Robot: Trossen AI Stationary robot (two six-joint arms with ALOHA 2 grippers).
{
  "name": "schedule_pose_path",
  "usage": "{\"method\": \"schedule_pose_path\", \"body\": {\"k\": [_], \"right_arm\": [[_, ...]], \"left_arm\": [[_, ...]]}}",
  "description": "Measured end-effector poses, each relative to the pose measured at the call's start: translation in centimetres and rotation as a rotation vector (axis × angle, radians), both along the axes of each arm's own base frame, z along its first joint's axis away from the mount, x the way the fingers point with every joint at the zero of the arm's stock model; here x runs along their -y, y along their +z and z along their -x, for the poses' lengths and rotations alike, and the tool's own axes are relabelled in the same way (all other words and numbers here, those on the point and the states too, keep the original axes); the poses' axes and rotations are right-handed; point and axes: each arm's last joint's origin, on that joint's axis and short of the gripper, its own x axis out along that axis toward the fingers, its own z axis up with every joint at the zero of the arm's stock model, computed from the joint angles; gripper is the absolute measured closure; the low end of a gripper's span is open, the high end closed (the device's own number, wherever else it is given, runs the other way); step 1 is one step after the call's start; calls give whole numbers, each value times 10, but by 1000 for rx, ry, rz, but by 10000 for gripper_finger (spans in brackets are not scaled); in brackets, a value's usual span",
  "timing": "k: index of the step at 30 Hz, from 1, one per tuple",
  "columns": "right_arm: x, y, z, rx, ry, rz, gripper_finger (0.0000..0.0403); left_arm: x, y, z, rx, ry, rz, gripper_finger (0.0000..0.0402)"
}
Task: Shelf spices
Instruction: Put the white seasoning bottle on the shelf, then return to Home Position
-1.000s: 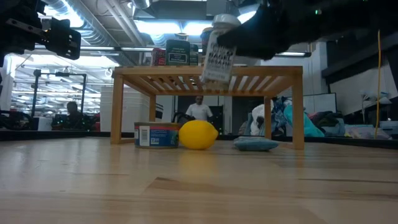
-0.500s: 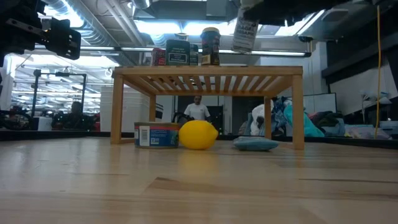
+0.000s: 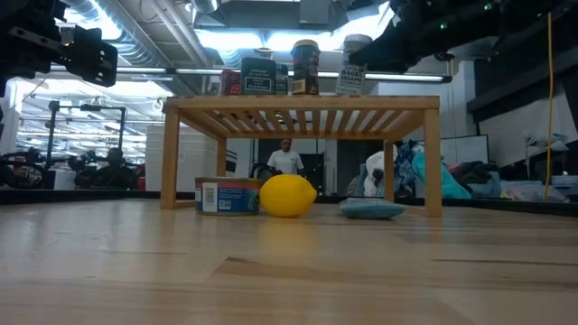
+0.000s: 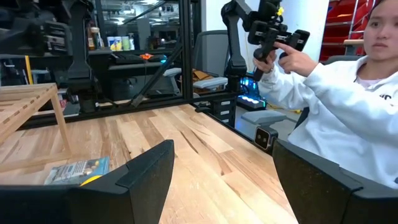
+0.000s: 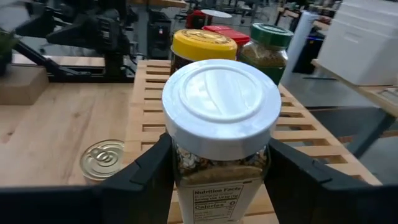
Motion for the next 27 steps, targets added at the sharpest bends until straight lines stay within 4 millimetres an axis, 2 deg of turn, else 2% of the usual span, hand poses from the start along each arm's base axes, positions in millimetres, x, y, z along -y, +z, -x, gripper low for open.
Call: {"method": "schedule_pose_path", "body": {"k": [4,13,27], "right_arm": [[8,0,2,4,46,-23,195],[8,-1,2,-2,62,-27,189],[9,-1,0,5,47,-8,93]], "left_arm": [[0,0,0,0,0,0,135],[0,0,0,0,0,0,135],[0,0,0,0,-1,0,135]]}}
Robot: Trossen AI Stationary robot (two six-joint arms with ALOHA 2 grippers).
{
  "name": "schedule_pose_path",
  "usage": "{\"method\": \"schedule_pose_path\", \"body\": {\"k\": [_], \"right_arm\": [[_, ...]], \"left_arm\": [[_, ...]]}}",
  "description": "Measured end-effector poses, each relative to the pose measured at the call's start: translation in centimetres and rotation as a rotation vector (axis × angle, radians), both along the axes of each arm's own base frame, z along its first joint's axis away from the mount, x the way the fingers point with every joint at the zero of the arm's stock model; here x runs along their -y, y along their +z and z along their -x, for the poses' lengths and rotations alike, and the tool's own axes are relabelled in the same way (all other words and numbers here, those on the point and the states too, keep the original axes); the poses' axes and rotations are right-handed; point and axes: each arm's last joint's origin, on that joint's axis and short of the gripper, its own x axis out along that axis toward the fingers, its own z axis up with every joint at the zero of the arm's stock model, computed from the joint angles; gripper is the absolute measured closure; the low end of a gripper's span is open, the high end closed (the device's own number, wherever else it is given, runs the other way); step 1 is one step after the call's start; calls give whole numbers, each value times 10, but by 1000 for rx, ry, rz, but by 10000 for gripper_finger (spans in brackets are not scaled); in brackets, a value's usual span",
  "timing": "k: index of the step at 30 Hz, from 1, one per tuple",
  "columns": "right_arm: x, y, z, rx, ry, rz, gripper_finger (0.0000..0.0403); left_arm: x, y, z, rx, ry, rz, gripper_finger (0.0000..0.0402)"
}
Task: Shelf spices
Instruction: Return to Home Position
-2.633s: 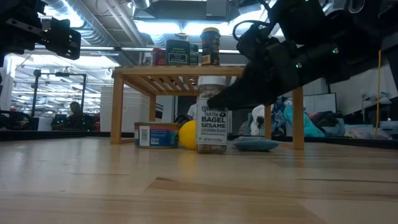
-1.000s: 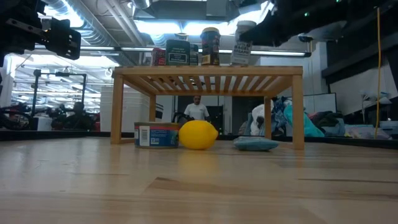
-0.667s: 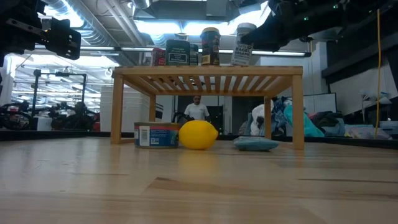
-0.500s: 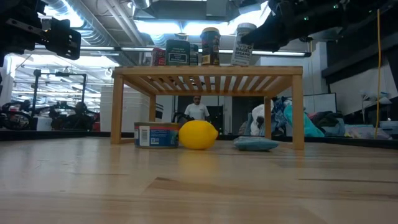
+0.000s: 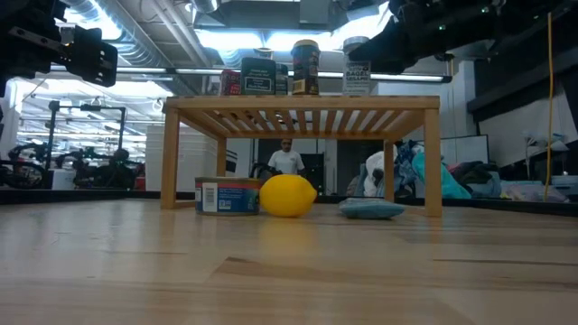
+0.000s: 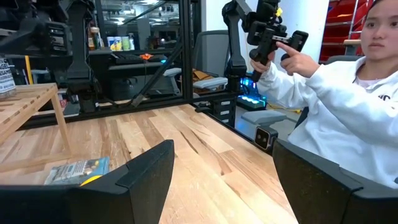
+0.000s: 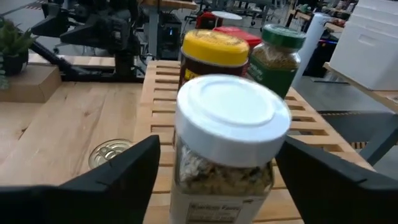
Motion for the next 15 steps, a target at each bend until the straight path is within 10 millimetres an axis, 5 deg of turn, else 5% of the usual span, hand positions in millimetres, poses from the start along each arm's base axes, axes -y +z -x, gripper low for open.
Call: {"method": "schedule_pose_path", "body": {"k": [15], "right_arm": [[-1,11,-2,106,76,63,40]], "left_arm": [[0,0,0,0,0,0,135]]}}
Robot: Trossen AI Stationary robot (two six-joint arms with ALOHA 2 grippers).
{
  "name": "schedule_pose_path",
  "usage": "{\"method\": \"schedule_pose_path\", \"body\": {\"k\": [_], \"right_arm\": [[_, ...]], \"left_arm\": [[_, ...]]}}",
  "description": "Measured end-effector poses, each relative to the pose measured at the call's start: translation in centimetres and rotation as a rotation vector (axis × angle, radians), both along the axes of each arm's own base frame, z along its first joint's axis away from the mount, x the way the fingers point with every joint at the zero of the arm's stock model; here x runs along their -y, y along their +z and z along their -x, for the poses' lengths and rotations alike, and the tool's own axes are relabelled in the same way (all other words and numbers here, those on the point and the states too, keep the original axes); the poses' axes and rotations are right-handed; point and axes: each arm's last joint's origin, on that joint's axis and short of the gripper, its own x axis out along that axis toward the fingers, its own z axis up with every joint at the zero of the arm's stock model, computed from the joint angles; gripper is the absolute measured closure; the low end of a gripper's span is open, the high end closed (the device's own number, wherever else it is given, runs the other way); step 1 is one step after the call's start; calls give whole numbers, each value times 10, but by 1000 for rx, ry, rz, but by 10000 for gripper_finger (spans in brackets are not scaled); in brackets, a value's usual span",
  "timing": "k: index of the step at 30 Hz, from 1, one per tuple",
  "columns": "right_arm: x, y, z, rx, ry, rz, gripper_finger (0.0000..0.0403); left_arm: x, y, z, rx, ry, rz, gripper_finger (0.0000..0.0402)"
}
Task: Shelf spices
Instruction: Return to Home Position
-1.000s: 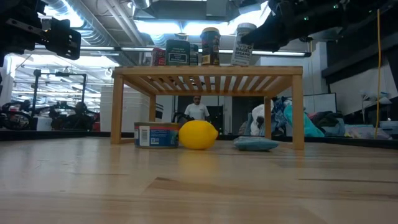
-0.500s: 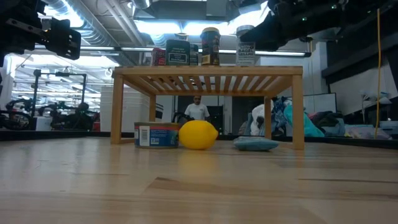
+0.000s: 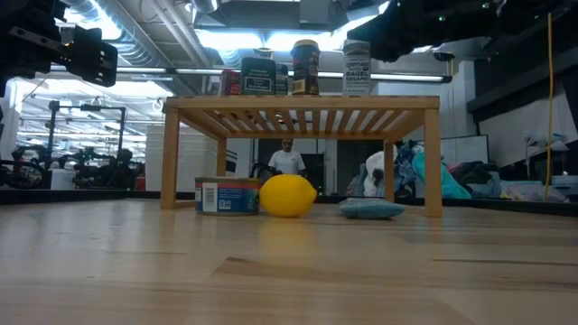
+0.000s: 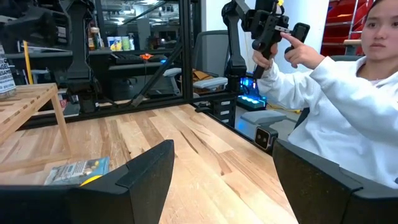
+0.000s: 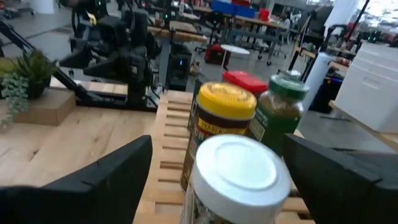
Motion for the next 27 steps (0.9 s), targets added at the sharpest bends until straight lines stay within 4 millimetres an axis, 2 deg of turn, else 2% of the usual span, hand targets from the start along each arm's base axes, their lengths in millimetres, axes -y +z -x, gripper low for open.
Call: {"method": "schedule_pose_path", "body": {"k": [6,14,21,24,27], "right_arm": [[-4,14,13,55,7,15,40],[-17,35,53,61,56,10,40],[-26,34,88,-23,59,-110,40],[-29,33,98,-43,58,-123,40],[-34,23,103,-11,75,-116,40]], "left_arm": [[0,0,0,0,0,0,135],[0,0,0,0,0,0,135],[0,0,0,0,0,0,135],[0,0,0,0,0,0,135],[0,0,0,0,0,0,135]]}}
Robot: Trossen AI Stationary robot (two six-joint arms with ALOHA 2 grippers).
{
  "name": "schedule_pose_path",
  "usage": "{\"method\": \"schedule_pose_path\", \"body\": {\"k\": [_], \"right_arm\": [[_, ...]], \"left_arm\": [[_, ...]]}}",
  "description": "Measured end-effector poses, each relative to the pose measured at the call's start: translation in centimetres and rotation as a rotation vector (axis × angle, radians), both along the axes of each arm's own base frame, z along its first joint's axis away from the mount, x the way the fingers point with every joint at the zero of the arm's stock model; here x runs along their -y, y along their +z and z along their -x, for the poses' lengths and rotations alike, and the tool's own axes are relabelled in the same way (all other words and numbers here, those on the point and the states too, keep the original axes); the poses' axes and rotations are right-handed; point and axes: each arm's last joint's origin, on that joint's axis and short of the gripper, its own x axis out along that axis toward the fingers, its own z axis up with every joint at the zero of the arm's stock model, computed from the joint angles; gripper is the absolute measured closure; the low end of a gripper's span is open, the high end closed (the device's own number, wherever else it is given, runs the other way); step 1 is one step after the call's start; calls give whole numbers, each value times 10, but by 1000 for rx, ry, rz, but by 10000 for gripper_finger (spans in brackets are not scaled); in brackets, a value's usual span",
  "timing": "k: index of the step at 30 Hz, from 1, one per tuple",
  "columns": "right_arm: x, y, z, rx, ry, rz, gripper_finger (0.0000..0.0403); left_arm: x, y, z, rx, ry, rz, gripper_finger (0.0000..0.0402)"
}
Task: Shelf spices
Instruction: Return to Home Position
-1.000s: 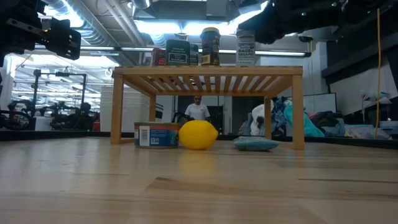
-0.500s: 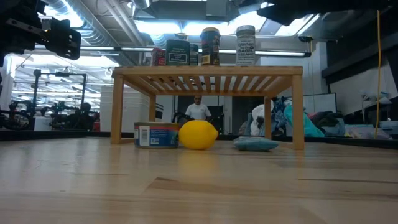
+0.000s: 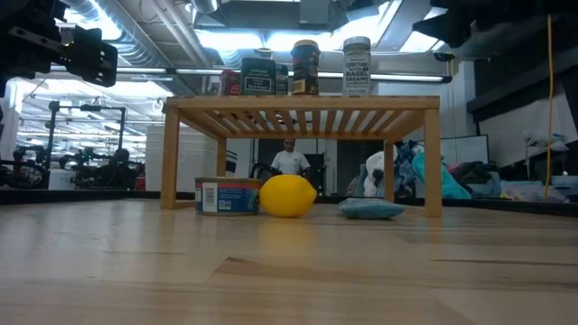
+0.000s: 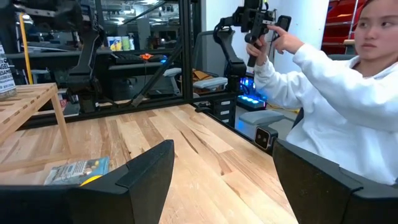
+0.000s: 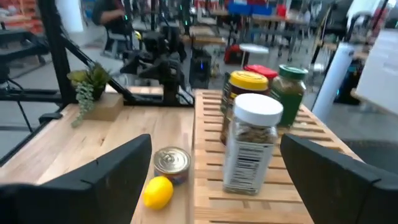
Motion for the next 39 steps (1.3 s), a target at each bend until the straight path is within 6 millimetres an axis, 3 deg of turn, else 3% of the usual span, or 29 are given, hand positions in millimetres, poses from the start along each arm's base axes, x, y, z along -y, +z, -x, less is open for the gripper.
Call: {"method": "schedule_pose_path", "body": {"k": [12,22,30,39], "right_arm": [[-24,-65,22,132,-74,5,40],[-31,-98,32,134,-84,6,40],[-30,-118,30,92,-107,-13,40],[-30,-124,30,63,-102,-12,40]], "left_arm": [[0,0,0,0,0,0,135],[0,0,0,0,0,0,135],[0,0,0,0,0,0,135],[0,0,0,0,0,0,135]]}}
